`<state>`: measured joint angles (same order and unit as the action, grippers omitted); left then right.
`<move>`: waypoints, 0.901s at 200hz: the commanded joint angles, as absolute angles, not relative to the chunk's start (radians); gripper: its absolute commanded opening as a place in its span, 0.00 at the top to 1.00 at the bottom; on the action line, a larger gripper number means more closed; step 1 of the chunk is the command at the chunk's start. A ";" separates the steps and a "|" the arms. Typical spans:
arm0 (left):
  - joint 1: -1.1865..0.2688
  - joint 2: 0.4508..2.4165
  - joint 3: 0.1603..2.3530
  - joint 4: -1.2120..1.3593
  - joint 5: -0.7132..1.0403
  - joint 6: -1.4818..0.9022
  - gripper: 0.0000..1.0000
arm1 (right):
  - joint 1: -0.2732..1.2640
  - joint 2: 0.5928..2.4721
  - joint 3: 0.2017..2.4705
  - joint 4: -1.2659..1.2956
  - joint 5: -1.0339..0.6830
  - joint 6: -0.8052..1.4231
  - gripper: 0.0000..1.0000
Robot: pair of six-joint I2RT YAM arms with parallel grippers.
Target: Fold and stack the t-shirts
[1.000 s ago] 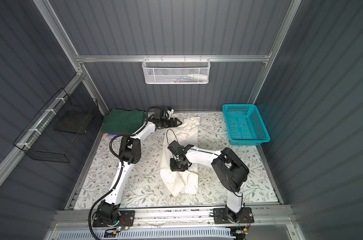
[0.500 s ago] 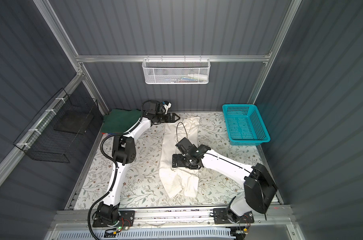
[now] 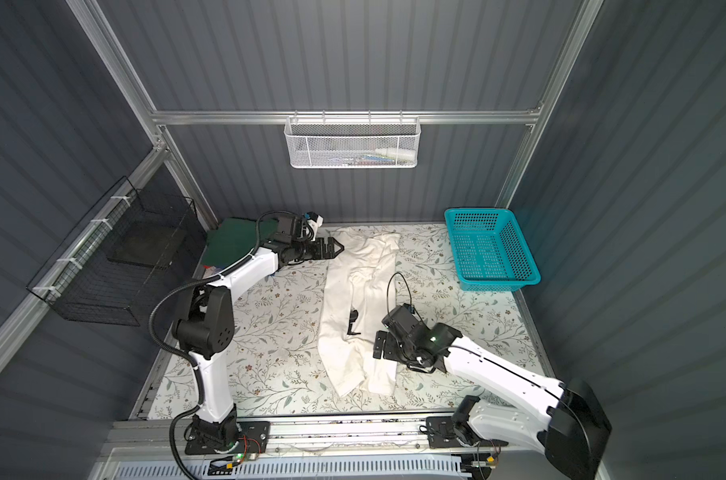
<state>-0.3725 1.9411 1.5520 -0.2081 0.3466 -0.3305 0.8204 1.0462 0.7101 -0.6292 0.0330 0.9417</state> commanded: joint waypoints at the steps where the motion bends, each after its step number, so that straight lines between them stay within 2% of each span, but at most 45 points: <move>1: -0.394 1.762 1.454 -0.207 0.252 -0.374 0.00 | 0.821 0.975 0.673 -0.643 0.049 0.949 0.01; 28: -0.413 1.508 1.233 -0.228 0.145 -0.456 0.00 | 0.815 0.929 0.686 -0.682 0.098 0.911 0.01; 55: -0.468 1.282 1.098 -0.334 0.086 -0.489 0.00 | 0.813 0.907 0.691 -0.664 0.060 0.897 0.01; 90: -0.496 1.053 0.885 -0.378 0.124 -0.572 0.01 | 0.816 0.883 0.616 -0.583 -0.031 0.919 0.01; 107: -0.511 0.969 0.797 -0.410 0.136 -0.616 0.16 | 0.817 0.874 0.580 -0.580 -0.060 0.921 0.02; 118: -0.529 0.915 0.738 -0.419 0.168 -0.650 0.22 | 0.825 0.859 0.553 -0.580 -0.090 0.925 0.06; 138: -0.587 0.794 0.626 -0.425 0.195 -0.729 0.27 | 0.848 0.794 0.481 -0.578 -0.092 0.977 0.11; 180: -0.701 0.632 0.460 -0.468 0.178 -0.853 0.28 | 0.887 0.670 0.354 -0.573 -0.089 1.082 0.22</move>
<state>-0.6586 0.6785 0.5243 -0.4347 0.1619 -0.7494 0.8654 0.7143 0.4046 -0.5762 -0.0837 0.9993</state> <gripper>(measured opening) 0.719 0.802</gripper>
